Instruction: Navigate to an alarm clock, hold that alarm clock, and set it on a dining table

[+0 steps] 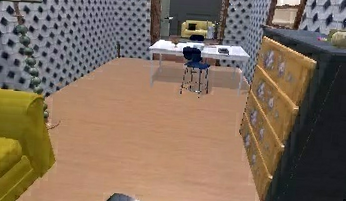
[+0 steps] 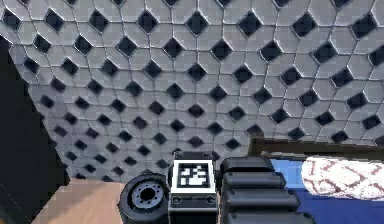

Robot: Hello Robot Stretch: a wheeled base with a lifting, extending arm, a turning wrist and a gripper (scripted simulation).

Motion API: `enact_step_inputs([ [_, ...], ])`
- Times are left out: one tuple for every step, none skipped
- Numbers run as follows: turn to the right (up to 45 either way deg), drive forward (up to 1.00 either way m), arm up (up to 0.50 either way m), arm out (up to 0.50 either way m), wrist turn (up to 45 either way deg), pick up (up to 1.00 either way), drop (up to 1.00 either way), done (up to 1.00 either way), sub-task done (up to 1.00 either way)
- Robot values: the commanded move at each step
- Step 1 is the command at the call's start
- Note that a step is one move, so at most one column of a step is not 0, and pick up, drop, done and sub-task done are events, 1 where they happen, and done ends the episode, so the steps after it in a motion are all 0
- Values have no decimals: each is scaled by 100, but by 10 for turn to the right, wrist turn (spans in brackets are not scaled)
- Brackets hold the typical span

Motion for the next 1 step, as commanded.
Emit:
enact_step_inputs([
  [0,35,0,0,0,0,0,0,0],
])
